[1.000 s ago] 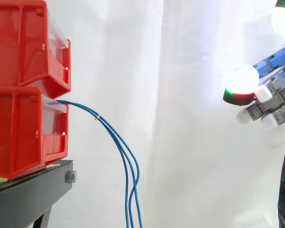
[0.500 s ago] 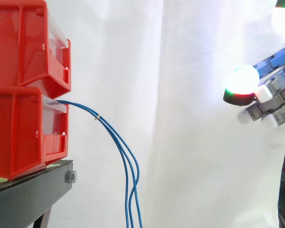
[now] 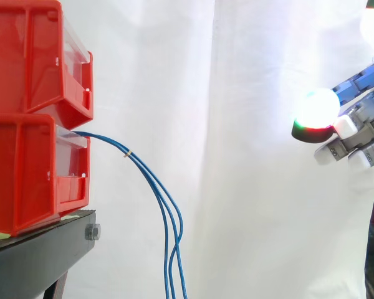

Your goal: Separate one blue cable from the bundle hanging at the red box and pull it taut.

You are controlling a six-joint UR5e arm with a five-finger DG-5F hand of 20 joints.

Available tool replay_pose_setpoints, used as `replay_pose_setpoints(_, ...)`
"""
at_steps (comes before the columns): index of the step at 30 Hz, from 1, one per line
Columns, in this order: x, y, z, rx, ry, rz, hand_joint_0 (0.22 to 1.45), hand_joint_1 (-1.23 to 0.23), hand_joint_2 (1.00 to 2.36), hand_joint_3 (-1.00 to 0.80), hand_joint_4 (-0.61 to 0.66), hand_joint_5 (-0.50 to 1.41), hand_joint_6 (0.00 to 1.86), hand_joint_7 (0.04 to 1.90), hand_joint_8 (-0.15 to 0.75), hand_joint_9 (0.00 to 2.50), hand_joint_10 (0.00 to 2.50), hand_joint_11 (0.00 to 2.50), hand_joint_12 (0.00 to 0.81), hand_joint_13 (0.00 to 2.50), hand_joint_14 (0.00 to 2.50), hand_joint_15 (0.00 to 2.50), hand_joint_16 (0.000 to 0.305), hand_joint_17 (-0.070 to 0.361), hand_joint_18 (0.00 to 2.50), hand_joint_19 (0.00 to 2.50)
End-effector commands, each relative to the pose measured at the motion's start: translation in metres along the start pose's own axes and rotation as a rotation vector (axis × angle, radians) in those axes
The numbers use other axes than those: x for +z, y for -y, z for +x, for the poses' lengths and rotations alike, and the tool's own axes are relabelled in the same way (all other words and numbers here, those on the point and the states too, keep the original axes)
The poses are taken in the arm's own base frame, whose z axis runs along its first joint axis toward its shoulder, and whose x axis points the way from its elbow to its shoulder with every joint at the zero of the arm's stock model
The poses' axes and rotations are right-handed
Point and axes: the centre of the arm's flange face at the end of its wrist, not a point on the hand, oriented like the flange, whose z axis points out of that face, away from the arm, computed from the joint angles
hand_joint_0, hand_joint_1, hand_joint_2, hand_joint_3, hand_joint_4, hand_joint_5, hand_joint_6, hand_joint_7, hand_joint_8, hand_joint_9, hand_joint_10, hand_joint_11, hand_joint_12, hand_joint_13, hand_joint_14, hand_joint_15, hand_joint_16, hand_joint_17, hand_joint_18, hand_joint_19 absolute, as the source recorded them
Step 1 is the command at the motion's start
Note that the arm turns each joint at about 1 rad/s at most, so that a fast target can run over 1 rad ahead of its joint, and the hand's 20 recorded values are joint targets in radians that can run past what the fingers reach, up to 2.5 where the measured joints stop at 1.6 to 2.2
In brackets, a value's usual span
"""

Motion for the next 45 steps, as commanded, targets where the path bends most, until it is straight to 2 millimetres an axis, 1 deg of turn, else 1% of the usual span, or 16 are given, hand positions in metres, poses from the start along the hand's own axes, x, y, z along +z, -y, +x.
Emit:
replay_pose_setpoints(1, 0.006, -0.003, 0.002, 0.005, 0.004, -0.039, 0.54, -0.62, 1.0, -0.46, 0.22, -0.24, 0.5, 0.77, 0.293, 0.0, 0.0, 0.0, 0.327, 0.07, 0.0, 0.0, 0.045, 0.102, 0.11, 0.0)
replay_pose_setpoints(2, 0.007, -0.003, 0.001, 0.005, 0.015, -0.055, 0.54, -0.62, 1.0, -0.46, 0.21, -0.24, 0.5, 0.77, 0.292, 0.0, 0.0, 0.0, 0.319, 0.05, 0.0, 0.0, 0.045, 0.101, 0.05, 0.0)
replay_pose_setpoints(3, 0.02, -0.001, -0.001, -0.002, 0.062, -0.099, 0.54, -0.6, 1.0, -0.46, 0.2, -0.25, 0.5, 0.78, 0.282, 0.0, 0.0, 0.0, 0.308, 0.0, 0.0, 0.0, 0.043, 0.097, 0.0, 0.0)
replay_pose_setpoints(8, 0.045, 0.012, -0.005, -0.016, 0.193, -0.158, 0.53, -0.6, 1.0, -0.47, 0.19, -0.26, 0.5, 0.74, 0.254, 0.0, 0.0, 0.0, 0.304, 0.0, 0.0, 0.0, 0.047, 0.106, 0.0, 0.0)
replay_pose_setpoints(10, 0.044, 0.012, -0.007, -0.023, 0.234, -0.153, 0.53, -0.59, 1.0, -0.48, 0.17, -0.26, 0.5, 0.73, 0.243, 0.0, 0.0, 0.0, 0.303, 0.0, 0.0, 0.0, 0.054, 0.122, 0.0, 0.0)
replay_pose_setpoints(13, 0.048, 0.014, -0.002, -0.045, 0.238, -0.155, 0.51, -0.58, 1.0, -0.5, 0.09, -0.27, 0.5, 0.68, 0.153, 0.0, 0.0, 0.0, 0.318, 0.0, 0.0, 0.0, 0.073, 0.164, 0.0, 0.0)
replay_pose_setpoints(16, 0.053, 0.016, 0.002, -0.04, 0.227, -0.172, 0.5, -0.58, 1.0, -0.5, 0.07, -0.28, 0.5, 0.65, 0.119, 0.0, 0.0, 0.0, 0.33, 0.0, 0.0, 0.0, 0.077, 0.172, 0.0, 0.0)
replay_pose_setpoints(23, 0.065, 0.024, 0.014, -0.028, 0.193, -0.194, 0.5, -0.58, 1.0, -0.5, 0.03, -0.28, 0.5, 0.65, 0.165, 0.0, 0.0, 0.0, 0.343, 0.0, 0.0, 0.0, 0.072, 0.162, 0.0, 0.0)
replay_pose_setpoints(26, 0.073, 0.031, 0.022, -0.027, 0.184, -0.197, 0.5, -0.59, 1.0, -0.5, 0.07, -0.28, 0.5, 0.66, 0.191, 0.0, 0.0, 0.0, 0.343, 0.0, 0.0, 0.0, 0.064, 0.145, 0.0, 0.0)
replay_pose_setpoints(29, 0.086, 0.05, 0.032, -0.013, 0.168, -0.18, 0.5, -0.59, 1.0, -0.5, 0.12, -0.27, 0.5, 0.7, 0.207, 0.0, 0.0, 0.0, 0.337, 0.0, 0.0, 0.0, 0.058, 0.131, 0.0, 0.0)
replay_pose_setpoints(30, 0.093, 0.065, 0.036, -0.007, 0.157, -0.161, 0.5, -0.6, 1.0, -0.5, 0.13, -0.27, 0.5, 0.7, 0.216, 0.0, 0.0, 0.0, 0.333, 0.0, 0.0, 0.0, 0.056, 0.127, 0.0, 0.0)
replay_pose_setpoints(31, 0.093, 0.065, 0.036, -0.007, 0.157, -0.161, 0.51, -0.6, 1.0, -0.5, 0.13, -0.27, 0.5, 0.71, 0.216, 0.0, 0.0, 0.0, 0.332, 0.0, 0.0, 0.0, 0.054, 0.122, 0.0, 0.0)
replay_pose_setpoints(34, 0.106, 0.084, 0.045, 0.021, 0.135, -0.15, 0.51, -0.6, 1.0, -0.5, 0.15, -0.26, 0.5, 0.73, 0.215, 0.0, 0.0, 0.0, 0.328, 0.0, 0.0, 0.0, 0.051, 0.114, 0.0, 0.0)
replay_pose_setpoints(40, 0.116, 0.091, 0.063, -0.004, 0.121, -0.176, 0.53, -0.61, 1.0, -0.5, 0.18, -0.25, 0.5, 0.76, 0.215, 0.0, 0.0, 0.0, 0.32, 0.01, 0.0, 0.01, 0.046, 0.103, 0.0, 0.0)
replay_pose_setpoints(42, 0.122, 0.101, 0.069, -0.005, 0.114, -0.175, 0.53, -0.61, 1.0, -0.5, 0.19, -0.24, 0.5, 0.77, 0.216, 0.0, 0.0, 0.0, 0.32, 0.02, 0.0, 0.02, 0.045, 0.102, 0.0, 0.0)
replay_pose_setpoints(45, 0.14, 0.128, 0.079, 0.026, 0.103, -0.171, 0.53, -0.61, 1.0, -0.5, 0.2, -0.24, 0.5, 0.77, 0.219, 0.0, 0.0, 0.0, 0.318, 0.05, 0.0, 0.03, 0.044, 0.099, 0.0, 0.0)
